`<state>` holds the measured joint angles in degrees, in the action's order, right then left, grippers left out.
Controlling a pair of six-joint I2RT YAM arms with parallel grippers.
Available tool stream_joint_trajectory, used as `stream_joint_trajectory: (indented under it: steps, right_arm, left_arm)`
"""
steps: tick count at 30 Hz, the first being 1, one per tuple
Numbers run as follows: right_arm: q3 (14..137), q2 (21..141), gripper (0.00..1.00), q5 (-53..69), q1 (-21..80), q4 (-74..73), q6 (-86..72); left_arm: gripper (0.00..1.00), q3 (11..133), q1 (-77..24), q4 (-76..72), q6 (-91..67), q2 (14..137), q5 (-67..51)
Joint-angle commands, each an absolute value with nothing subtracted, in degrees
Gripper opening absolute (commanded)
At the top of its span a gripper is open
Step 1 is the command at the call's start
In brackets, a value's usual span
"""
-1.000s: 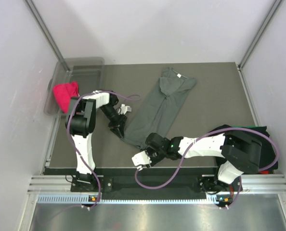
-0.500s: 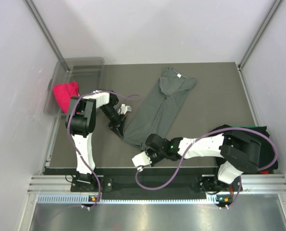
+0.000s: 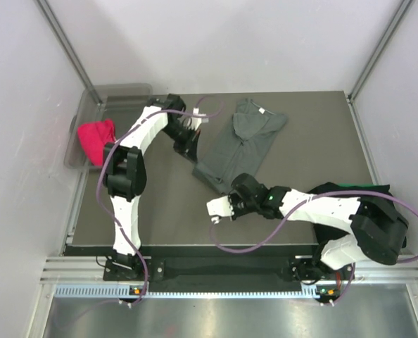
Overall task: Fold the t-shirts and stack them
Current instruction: Fold the tshirt
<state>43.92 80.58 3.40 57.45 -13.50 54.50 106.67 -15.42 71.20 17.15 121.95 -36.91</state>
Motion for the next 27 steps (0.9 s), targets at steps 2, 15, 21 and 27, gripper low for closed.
stream_joint_trajectory:
  steps: [2,15,21,27]
  right_arm:
    - [45.79,78.57,0.00,1.85,52.74,-13.54,56.51]
    - [53.08,86.12,0.00,4.22,34.55,-6.16,57.22]
    - [55.98,90.17,0.00,4.13,31.91,-3.87,56.43]
    - [56.42,92.89,0.00,1.67,29.89,-1.15,55.64]
  left_arm:
    - [0.00,117.93,-17.22,70.93,16.17,126.46,-36.04]
    - [0.00,137.19,-18.54,57.15,11.52,139.30,-35.51]
    - [0.00,142.80,-18.89,50.36,8.00,144.83,-36.21]
    - [0.00,145.80,-20.48,48.26,7.91,148.53,-34.55]
